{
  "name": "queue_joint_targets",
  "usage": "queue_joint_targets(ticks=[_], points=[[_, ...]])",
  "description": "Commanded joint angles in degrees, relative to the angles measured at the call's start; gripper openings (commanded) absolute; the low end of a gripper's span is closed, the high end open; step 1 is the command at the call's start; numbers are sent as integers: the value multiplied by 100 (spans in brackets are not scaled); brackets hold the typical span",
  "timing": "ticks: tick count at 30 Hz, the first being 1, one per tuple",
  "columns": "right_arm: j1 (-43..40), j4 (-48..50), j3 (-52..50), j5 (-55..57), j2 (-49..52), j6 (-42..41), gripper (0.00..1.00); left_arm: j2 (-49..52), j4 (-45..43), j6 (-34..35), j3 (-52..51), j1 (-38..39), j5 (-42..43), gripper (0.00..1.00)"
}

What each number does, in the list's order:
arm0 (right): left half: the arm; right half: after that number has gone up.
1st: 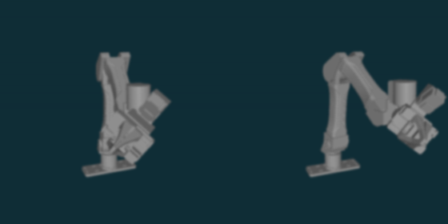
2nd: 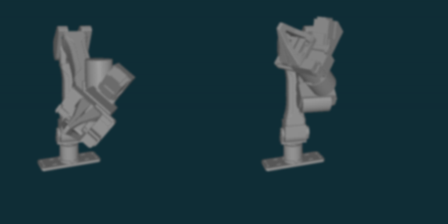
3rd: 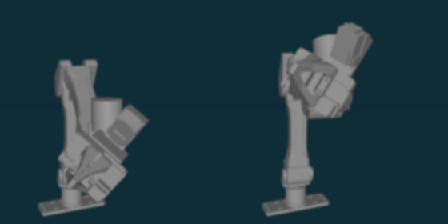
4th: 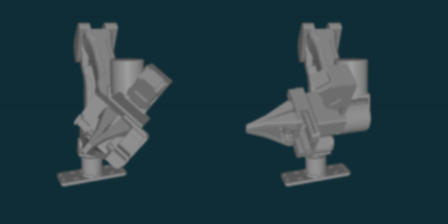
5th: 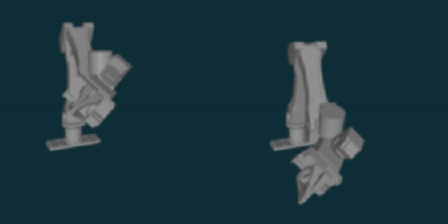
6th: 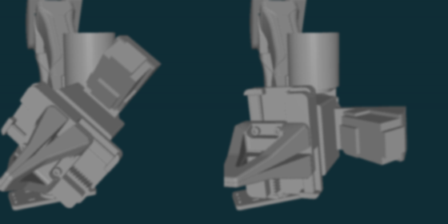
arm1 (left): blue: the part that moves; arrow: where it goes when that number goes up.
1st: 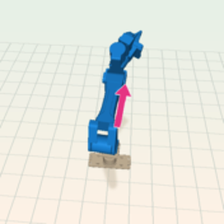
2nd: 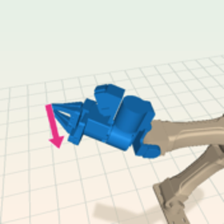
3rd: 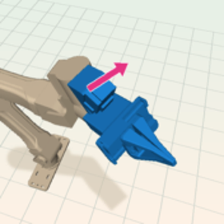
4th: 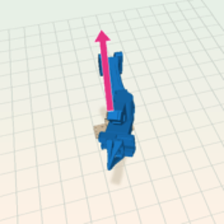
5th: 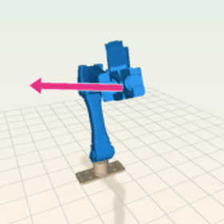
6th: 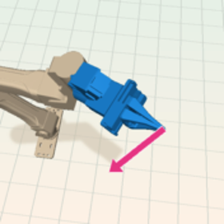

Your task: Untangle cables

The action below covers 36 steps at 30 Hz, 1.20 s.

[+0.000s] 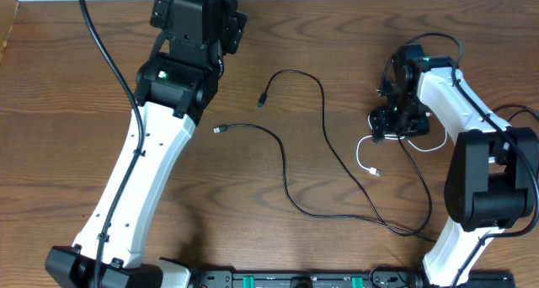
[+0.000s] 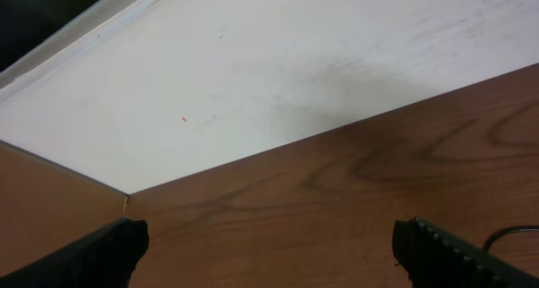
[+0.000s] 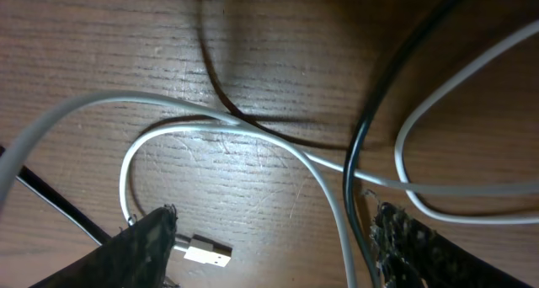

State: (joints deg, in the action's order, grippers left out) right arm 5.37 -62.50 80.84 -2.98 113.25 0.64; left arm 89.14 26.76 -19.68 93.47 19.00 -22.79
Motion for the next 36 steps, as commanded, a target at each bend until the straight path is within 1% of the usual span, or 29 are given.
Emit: queue_joint_targets(ticks=[1,4,8,18,21,22,24,27,31,36], points=[[-9,39,-22,-13,-22,-15,72,-22,-20,28,50,-13,-35,98],[-9,31,-22,24,-22,-15,72,-22,-20,28,50,-13,-35,98],[-7,9,-22,98,-22,-15,75,-22,-20,28,50,-13,-35,98],[-7,4,-22,96,-22,-15,76,-22,-17,28,50,-13,-35,98],[-7,13,-22,98,-22,-15,79,-22,-17,28,50,-13,-35,98],[-7,13,-22,98,-22,-15,82,-22,-15,28,50,-13,-35,98],[-7,42,-20,116,-22,-22,90,-22,-2,28,50,-13,-35,98],[-4,118,33,114,-22,-37,90,-22,0,28,50,-13,-35,98],[0,142,319,111,-22,-33,91,-22,0,28,50,-13,-35,98],[22,33,949,87,-24,74,93,-22,22,28,50,-13,-35,98]])
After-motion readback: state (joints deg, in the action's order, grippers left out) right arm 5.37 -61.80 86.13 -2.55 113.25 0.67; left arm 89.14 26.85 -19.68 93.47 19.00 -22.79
